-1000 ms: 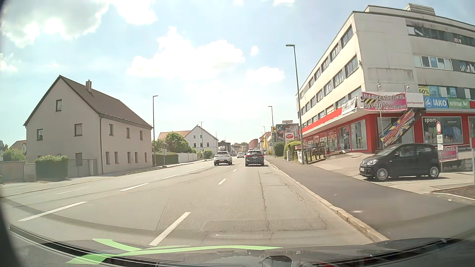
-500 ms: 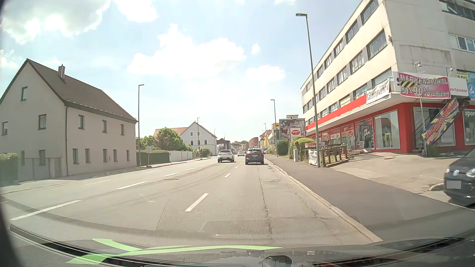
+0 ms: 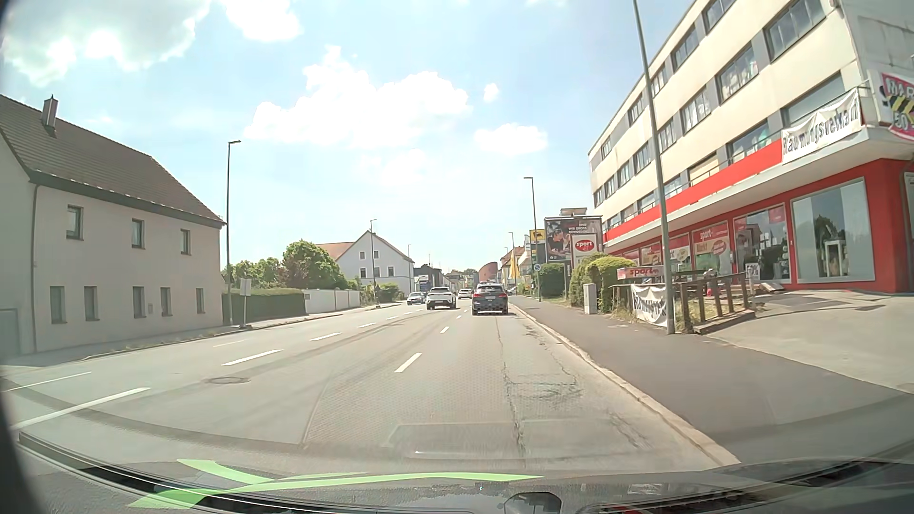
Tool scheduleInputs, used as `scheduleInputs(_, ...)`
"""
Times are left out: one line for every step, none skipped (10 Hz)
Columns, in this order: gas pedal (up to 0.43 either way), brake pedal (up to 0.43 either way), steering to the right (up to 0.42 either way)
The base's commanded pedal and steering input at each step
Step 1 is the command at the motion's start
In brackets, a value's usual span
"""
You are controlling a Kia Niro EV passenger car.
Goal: Follow the waypoints while adhering to traffic rules and regulations
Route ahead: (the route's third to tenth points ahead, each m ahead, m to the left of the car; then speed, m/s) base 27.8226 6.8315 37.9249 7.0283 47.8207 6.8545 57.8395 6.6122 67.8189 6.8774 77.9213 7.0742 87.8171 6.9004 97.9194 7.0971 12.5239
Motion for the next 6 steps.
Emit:
scheduleInputs(0.150, 0.000, -0.005)
scheduleInputs(0.150, 0.000, -0.005)
scheduleInputs(0.138, 0.000, -0.005)
scheduleInputs(0.138, 0.000, -0.005)
scheduleInputs(0.138, 0.000, -0.005)
scheduleInputs(0.138, 0.000, -0.005)
